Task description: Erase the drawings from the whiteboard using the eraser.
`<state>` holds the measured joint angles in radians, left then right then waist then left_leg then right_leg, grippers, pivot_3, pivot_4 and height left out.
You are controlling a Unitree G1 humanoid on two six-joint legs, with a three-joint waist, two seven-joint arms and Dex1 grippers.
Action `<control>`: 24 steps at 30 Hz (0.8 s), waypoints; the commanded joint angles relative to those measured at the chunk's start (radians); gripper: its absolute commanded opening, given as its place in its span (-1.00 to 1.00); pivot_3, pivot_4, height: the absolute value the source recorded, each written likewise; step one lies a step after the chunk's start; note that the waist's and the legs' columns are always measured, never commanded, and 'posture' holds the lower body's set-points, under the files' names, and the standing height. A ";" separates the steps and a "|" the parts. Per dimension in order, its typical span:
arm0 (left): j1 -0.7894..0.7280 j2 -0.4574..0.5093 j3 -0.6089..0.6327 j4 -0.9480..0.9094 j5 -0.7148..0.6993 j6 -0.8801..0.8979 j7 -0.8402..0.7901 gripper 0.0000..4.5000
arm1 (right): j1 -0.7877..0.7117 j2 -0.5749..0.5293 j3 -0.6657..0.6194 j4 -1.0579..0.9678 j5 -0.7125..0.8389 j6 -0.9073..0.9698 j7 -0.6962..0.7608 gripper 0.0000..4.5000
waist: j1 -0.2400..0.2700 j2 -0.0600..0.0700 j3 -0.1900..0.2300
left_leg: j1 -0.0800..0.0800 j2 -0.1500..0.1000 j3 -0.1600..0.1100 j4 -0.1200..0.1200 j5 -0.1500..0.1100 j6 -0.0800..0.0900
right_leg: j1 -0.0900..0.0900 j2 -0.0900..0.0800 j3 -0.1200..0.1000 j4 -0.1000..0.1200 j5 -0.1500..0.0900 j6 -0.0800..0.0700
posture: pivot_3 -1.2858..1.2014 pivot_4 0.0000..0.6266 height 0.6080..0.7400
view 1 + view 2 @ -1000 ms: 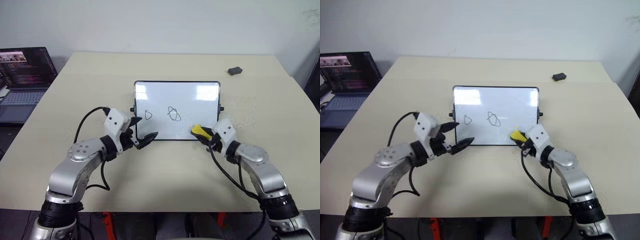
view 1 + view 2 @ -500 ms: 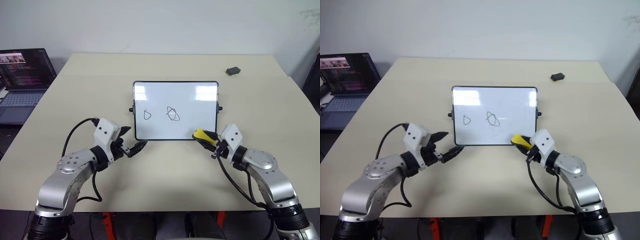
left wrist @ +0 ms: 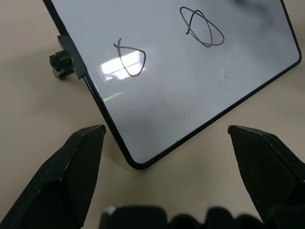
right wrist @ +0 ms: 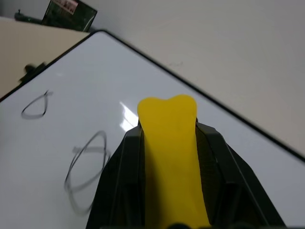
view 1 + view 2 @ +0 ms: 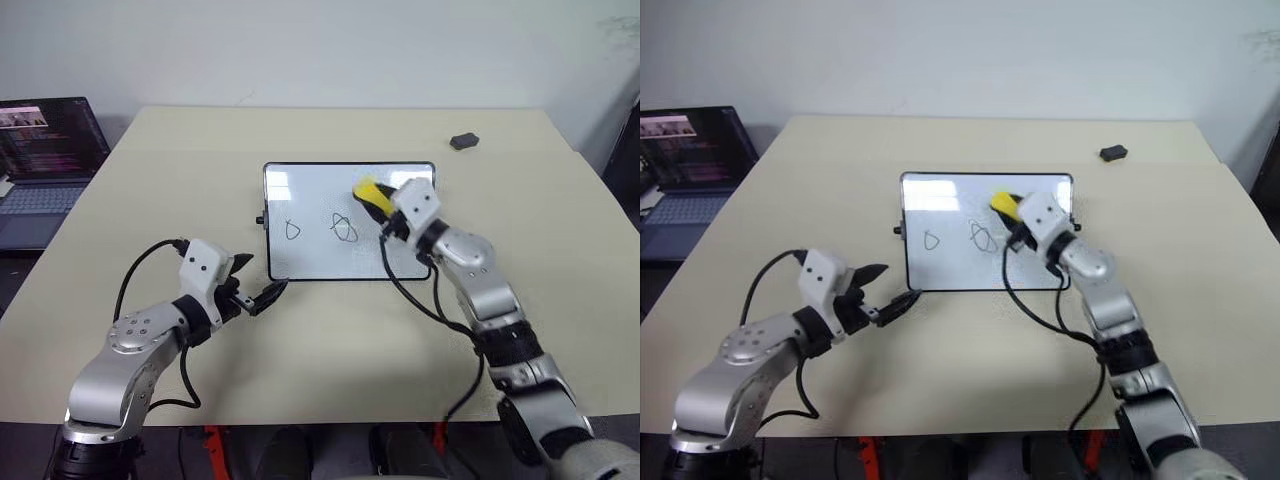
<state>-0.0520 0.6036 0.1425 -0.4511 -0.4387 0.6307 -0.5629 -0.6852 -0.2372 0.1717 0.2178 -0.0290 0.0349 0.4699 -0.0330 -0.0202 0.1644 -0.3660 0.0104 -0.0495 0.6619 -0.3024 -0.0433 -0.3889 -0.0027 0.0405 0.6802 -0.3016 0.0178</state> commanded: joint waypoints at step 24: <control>-0.076 0.017 -0.010 -0.068 -0.022 0.049 -0.009 1.00 | 0.041 -0.042 0.118 0.114 -0.085 -0.079 0.144 -0.51 | 0.000 -0.001 -0.001 | 0.005 -0.001 -0.001 0.002 0.000 0.000 | 0.005 0.000 -0.001 0.002 0.002 -0.001 | 0.03 -0.52 1.00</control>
<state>-0.1229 0.6138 0.1205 -0.4813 -0.4576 0.6866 -0.5771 -0.6229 -0.2775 0.3331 0.3232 -0.1342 -0.0326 0.6188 -0.0326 -0.0210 0.1634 -0.3616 0.0099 -0.0503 0.6636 -0.3020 -0.0434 -0.3843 -0.0030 0.0397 0.6819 -0.2992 0.0163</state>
